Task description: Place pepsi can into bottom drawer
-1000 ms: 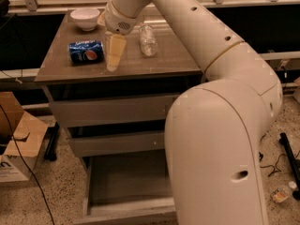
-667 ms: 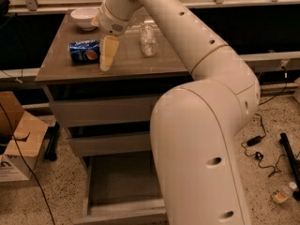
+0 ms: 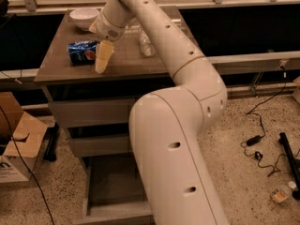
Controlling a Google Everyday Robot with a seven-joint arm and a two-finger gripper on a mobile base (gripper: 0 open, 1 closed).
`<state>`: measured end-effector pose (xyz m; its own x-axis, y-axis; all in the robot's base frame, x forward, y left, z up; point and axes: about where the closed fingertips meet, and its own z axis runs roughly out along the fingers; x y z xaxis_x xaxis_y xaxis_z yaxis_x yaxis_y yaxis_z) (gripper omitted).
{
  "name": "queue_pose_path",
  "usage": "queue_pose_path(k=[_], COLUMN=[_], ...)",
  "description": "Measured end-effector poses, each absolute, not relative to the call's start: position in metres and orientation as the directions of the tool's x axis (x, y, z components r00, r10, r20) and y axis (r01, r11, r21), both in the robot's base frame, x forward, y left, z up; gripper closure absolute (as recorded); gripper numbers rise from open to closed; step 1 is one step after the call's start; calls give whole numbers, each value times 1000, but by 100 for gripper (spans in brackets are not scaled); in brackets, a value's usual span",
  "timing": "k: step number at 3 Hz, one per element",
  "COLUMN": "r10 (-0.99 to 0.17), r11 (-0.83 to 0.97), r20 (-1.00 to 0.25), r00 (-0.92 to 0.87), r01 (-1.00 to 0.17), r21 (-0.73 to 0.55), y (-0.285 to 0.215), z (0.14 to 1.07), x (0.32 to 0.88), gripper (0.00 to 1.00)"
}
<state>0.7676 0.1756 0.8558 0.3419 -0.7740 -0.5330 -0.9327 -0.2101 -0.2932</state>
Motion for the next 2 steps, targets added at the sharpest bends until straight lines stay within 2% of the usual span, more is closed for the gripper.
queue_pose_path(k=[1, 2], r10=[-767, -761], r11=[-216, -221], r20=[-550, -564], r00=[331, 321], r01=[-940, -945], r21=[-263, -240], y=[186, 195], z=[839, 827], x=[773, 776], gripper=[2, 21])
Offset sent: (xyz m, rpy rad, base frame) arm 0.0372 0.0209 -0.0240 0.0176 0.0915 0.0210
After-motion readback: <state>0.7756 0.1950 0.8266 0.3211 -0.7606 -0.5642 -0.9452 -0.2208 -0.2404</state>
